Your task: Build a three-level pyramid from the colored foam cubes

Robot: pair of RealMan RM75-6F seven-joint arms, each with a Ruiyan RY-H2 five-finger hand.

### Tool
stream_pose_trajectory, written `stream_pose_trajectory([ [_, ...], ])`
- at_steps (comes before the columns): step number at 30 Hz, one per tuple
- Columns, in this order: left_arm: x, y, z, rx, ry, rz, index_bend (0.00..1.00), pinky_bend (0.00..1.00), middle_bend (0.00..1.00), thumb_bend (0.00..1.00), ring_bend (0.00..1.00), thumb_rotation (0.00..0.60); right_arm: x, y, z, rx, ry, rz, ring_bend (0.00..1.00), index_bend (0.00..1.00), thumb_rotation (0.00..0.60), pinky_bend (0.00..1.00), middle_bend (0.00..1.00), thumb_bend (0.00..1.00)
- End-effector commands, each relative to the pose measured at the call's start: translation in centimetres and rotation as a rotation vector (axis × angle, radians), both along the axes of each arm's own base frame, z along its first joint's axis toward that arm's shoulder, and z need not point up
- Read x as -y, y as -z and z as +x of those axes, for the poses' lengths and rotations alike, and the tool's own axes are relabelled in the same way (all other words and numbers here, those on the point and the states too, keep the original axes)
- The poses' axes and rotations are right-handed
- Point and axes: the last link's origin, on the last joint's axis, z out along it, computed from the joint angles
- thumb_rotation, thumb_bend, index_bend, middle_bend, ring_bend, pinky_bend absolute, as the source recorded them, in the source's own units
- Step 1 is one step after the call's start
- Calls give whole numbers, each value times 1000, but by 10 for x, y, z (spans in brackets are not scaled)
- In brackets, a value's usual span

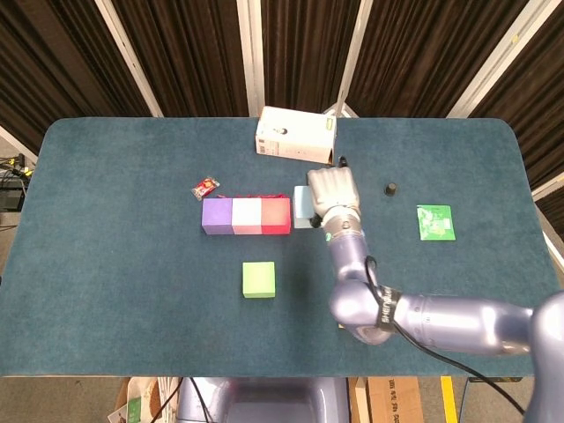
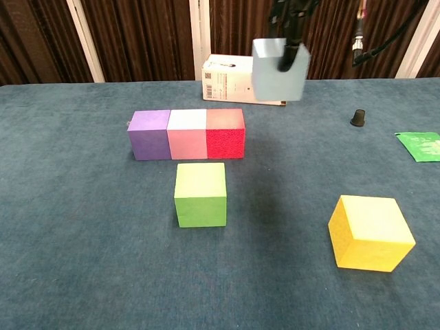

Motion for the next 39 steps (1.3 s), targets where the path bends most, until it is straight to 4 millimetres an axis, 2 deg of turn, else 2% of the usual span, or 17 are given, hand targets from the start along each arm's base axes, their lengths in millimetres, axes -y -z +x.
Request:
stream_pose_trajectory([
  [1,-1,-1,-1,2,-3,-2,61,0,0,297,0,600,6,13,14,20,0,8,215,385,600,0,398,325],
  [7,-5,1,-3,3,-15,-18,62,0,0,297,0,600,14,33,21,17,0,-1,215,385,600,0,398,325],
  [15,-11,2,-6,2,-35,-25,61,0,0,297,0,600,22,50,28,20,9,0,215,385,600,0,398,324],
  [39,-17,-2,-12,35,-68,-2,61,0,0,297,0,600,26,84,39,46,10,4,215,385,600,0,398,324],
])
